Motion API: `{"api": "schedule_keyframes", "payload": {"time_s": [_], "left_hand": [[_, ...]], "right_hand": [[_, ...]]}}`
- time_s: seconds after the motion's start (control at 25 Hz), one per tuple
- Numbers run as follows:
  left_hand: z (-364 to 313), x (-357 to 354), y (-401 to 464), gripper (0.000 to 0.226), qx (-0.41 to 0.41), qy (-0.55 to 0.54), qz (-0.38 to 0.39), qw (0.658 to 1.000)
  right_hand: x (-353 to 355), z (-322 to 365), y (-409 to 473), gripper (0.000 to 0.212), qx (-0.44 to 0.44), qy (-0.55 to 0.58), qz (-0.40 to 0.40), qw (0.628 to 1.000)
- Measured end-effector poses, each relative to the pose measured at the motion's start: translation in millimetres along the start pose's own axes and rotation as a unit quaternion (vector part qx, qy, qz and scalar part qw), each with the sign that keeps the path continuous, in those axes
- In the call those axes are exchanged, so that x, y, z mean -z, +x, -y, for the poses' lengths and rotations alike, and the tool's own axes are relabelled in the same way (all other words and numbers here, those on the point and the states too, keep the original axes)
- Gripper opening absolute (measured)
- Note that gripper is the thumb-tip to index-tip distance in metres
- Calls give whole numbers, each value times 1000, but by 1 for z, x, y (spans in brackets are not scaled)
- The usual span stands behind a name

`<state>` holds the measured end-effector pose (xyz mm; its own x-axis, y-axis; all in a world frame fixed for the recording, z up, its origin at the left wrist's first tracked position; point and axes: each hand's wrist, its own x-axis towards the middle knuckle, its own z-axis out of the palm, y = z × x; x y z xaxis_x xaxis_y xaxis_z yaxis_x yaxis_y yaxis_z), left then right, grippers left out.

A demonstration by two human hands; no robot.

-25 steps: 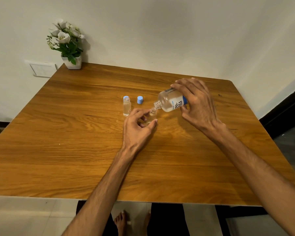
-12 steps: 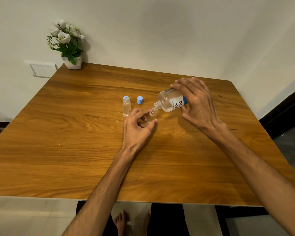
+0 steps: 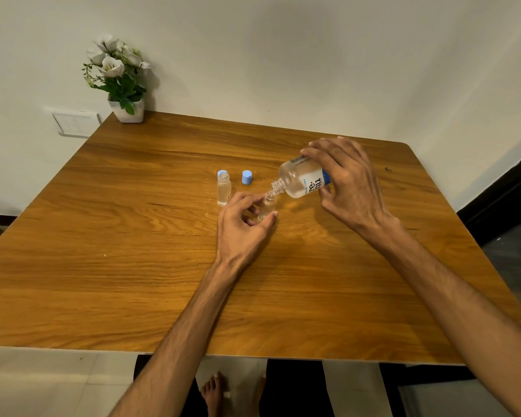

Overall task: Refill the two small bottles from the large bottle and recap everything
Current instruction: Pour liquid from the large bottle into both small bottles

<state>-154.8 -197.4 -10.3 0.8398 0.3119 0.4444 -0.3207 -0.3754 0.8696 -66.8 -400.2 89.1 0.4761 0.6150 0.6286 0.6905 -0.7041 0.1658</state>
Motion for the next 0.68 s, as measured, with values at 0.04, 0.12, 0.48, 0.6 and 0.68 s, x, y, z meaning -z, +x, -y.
{"api": "schedule_keyframes", "payload": {"time_s": [0.04,0.12,0.48,0.6,0.68], "left_hand": [[0,0,0,42,0,-1,-2,1000],[-1,0,0,45,-2,1,-4,1000],[-4,1,-1,47,-2,1,0,1000],[-6,2,-1,53,-2,-3,2,1000],[-6,2,-1,53,0,0,2,1000]], "right_hand": [[0,0,0,66,1,0,-1,1000],[0,0,0,65,4,-1,-1,1000],[0,-2,2,64,10,-7,-1,1000],[0,-1,1,64,10,-4,-2,1000],[1,-2,2,63,11,-4,-3,1000]]}}
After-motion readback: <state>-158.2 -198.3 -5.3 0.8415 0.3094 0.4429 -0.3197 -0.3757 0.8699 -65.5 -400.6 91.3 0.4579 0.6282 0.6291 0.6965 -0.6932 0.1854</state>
